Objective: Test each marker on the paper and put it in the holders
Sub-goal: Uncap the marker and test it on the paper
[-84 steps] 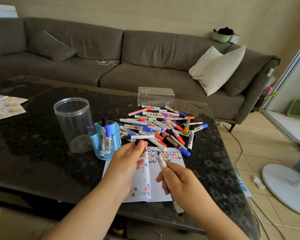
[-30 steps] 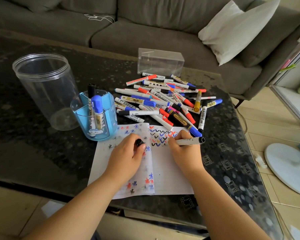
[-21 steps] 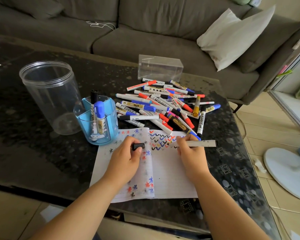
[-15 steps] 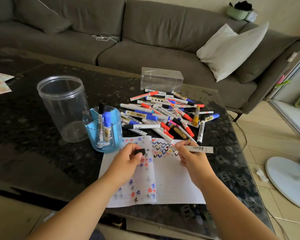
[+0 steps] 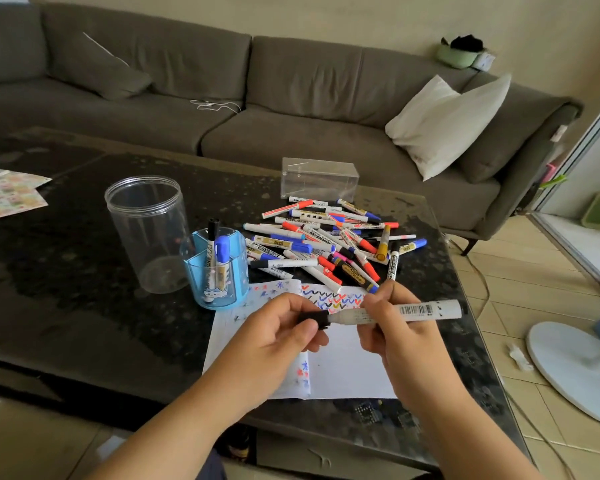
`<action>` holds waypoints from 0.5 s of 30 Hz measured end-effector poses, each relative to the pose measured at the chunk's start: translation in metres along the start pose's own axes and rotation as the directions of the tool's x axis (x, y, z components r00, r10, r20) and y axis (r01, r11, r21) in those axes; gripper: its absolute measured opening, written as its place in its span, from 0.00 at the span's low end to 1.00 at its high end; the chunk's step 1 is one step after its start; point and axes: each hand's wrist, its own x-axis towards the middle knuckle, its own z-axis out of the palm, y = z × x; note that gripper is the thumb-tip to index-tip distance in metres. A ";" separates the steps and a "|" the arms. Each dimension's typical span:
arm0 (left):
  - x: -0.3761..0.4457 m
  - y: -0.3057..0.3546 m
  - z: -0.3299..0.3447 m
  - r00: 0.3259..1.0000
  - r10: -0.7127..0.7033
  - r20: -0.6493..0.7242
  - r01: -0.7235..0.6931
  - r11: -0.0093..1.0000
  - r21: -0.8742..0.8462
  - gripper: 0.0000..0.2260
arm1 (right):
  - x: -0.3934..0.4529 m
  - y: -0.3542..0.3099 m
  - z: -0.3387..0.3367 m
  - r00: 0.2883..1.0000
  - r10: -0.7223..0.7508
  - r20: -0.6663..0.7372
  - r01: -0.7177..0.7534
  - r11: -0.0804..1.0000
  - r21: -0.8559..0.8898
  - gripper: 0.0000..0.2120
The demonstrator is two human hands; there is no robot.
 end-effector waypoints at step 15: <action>-0.038 0.046 0.005 0.968 0.229 0.101 -0.244 0.951 0.188 0.09 | -0.029 -0.034 0.019 0.989 -0.144 0.018 0.141 0.983 0.117 0.15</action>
